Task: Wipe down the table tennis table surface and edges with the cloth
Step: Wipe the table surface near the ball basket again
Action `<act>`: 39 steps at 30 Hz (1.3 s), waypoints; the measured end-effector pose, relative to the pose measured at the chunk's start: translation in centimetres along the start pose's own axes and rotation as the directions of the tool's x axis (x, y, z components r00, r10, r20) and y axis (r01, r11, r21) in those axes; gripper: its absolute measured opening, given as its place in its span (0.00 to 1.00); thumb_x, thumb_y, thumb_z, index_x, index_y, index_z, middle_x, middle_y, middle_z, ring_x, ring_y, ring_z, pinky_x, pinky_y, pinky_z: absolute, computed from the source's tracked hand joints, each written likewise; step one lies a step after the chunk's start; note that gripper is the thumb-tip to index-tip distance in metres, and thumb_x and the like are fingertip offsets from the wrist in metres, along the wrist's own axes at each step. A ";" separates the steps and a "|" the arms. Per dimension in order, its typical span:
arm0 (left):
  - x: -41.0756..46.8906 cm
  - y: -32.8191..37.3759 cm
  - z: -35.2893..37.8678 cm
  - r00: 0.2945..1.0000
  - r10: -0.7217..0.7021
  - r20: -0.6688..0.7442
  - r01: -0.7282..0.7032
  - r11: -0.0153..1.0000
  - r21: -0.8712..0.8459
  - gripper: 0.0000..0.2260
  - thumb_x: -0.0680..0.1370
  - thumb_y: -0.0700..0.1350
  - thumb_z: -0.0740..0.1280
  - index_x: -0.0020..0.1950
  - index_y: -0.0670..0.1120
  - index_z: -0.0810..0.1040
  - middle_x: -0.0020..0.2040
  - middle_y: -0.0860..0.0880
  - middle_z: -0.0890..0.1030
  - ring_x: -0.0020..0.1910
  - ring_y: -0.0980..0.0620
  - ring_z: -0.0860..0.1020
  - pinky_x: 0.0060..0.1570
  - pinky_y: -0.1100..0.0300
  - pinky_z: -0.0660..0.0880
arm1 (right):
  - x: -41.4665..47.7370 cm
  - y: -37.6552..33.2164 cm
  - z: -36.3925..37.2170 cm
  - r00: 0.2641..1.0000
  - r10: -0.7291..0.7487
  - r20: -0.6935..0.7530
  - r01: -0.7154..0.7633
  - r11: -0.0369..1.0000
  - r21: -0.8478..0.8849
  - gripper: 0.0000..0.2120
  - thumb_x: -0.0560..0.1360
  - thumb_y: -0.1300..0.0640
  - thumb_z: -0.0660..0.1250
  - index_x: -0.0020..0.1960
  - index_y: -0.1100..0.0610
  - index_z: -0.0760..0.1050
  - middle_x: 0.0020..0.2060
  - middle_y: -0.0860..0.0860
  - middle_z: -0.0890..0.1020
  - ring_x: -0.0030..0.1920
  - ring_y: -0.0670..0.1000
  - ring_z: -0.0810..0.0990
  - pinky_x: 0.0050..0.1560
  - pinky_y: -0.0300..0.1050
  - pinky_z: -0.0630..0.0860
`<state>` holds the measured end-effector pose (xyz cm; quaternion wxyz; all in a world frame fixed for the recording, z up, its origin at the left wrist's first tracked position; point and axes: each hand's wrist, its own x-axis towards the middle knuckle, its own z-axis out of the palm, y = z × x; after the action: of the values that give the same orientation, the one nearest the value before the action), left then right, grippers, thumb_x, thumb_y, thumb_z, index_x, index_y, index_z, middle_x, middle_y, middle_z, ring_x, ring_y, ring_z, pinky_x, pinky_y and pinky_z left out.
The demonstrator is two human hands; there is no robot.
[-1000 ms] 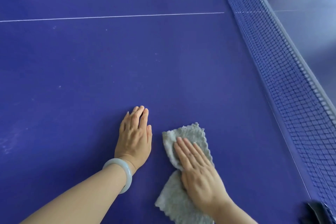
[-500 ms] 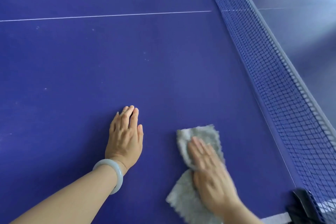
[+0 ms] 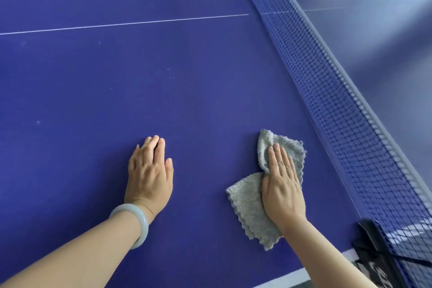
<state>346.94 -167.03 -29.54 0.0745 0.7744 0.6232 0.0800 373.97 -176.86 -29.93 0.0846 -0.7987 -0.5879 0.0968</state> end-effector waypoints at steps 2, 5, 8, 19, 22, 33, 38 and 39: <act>-0.1 -0.1 0.0 1.000 -0.004 -0.003 0.004 1.000 -0.022 0.21 0.81 0.43 0.60 0.73 0.37 0.69 0.72 0.40 0.70 0.73 0.41 0.67 0.73 0.41 0.63 | 1.2 1.1 -0.5 0.987 0.158 -0.023 -0.158 0.987 -0.001 0.29 0.82 0.57 0.48 0.81 0.58 0.43 0.80 0.50 0.43 0.79 0.46 0.37 0.78 0.45 0.37; -0.3 0.0 0.0 1.000 -0.012 -0.008 0.011 0.998 -0.057 0.23 0.81 0.48 0.54 0.71 0.36 0.71 0.71 0.39 0.72 0.72 0.40 0.68 0.72 0.41 0.64 | 3.0 1.0 -0.7 0.977 0.214 -0.017 -0.214 0.977 -0.006 0.30 0.81 0.54 0.44 0.81 0.58 0.40 0.79 0.50 0.39 0.78 0.46 0.35 0.77 0.44 0.33; 0.2 0.3 -0.7 1.000 0.000 -0.015 -0.001 0.999 -0.043 0.28 0.79 0.53 0.50 0.65 0.35 0.76 0.65 0.38 0.76 0.65 0.36 0.75 0.64 0.39 0.72 | 5.6 2.0 -1.3 0.978 0.209 -0.009 -0.209 0.978 -0.011 0.30 0.81 0.53 0.43 0.80 0.58 0.38 0.79 0.50 0.38 0.78 0.46 0.34 0.78 0.45 0.34; 14.2 9.4 1.6 0.949 0.300 0.098 -0.303 0.953 0.018 0.25 0.83 0.49 0.56 0.78 0.41 0.61 0.78 0.43 0.61 0.78 0.44 0.57 0.77 0.47 0.51 | 14.7 4.8 -2.0 0.999 0.010 0.036 -0.007 0.998 -0.063 0.32 0.81 0.48 0.47 0.81 0.55 0.40 0.80 0.48 0.41 0.78 0.45 0.35 0.77 0.43 0.34; 15.9 9.8 2.7 0.950 0.282 0.132 -0.290 0.956 0.044 0.25 0.84 0.51 0.54 0.79 0.43 0.59 0.78 0.43 0.60 0.78 0.45 0.56 0.77 0.47 0.50 | 16.8 5.6 -2.3 0.999 -0.042 0.035 0.044 0.997 -0.067 0.33 0.81 0.45 0.49 0.81 0.55 0.44 0.80 0.48 0.45 0.79 0.45 0.37 0.76 0.41 0.32; 16.4 9.9 2.3 0.958 0.258 0.125 -0.264 0.964 0.035 0.25 0.81 0.54 0.52 0.76 0.46 0.67 0.74 0.46 0.68 0.74 0.47 0.66 0.72 0.44 0.65 | 35.2 3.3 -2.3 0.997 -0.079 0.010 0.079 0.997 -0.018 0.35 0.80 0.42 0.49 0.81 0.55 0.45 0.81 0.50 0.45 0.80 0.48 0.41 0.78 0.45 0.37; 16.2 9.5 2.4 0.958 0.259 0.120 -0.270 0.959 0.082 0.25 0.81 0.54 0.51 0.76 0.46 0.67 0.74 0.46 0.68 0.75 0.48 0.65 0.73 0.47 0.61 | 35.0 1.4 -2.3 0.989 -0.124 0.075 0.125 0.992 -0.013 0.32 0.81 0.48 0.47 0.81 0.58 0.44 0.81 0.52 0.45 0.80 0.48 0.40 0.78 0.46 0.36; 16.1 9.5 2.5 0.959 0.254 0.121 -0.266 0.960 0.087 0.25 0.81 0.54 0.51 0.76 0.45 0.68 0.74 0.46 0.68 0.75 0.48 0.65 0.73 0.47 0.60 | 32.7 1.5 -2.2 0.985 -0.155 0.072 0.155 0.988 0.001 0.31 0.81 0.48 0.46 0.81 0.58 0.44 0.81 0.52 0.45 0.80 0.48 0.39 0.78 0.45 0.36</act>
<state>359.91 -153.34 -29.41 0.0575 0.8556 0.5142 0.0147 385.43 -146.11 -30.00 0.0689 -0.7467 -0.6511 0.1175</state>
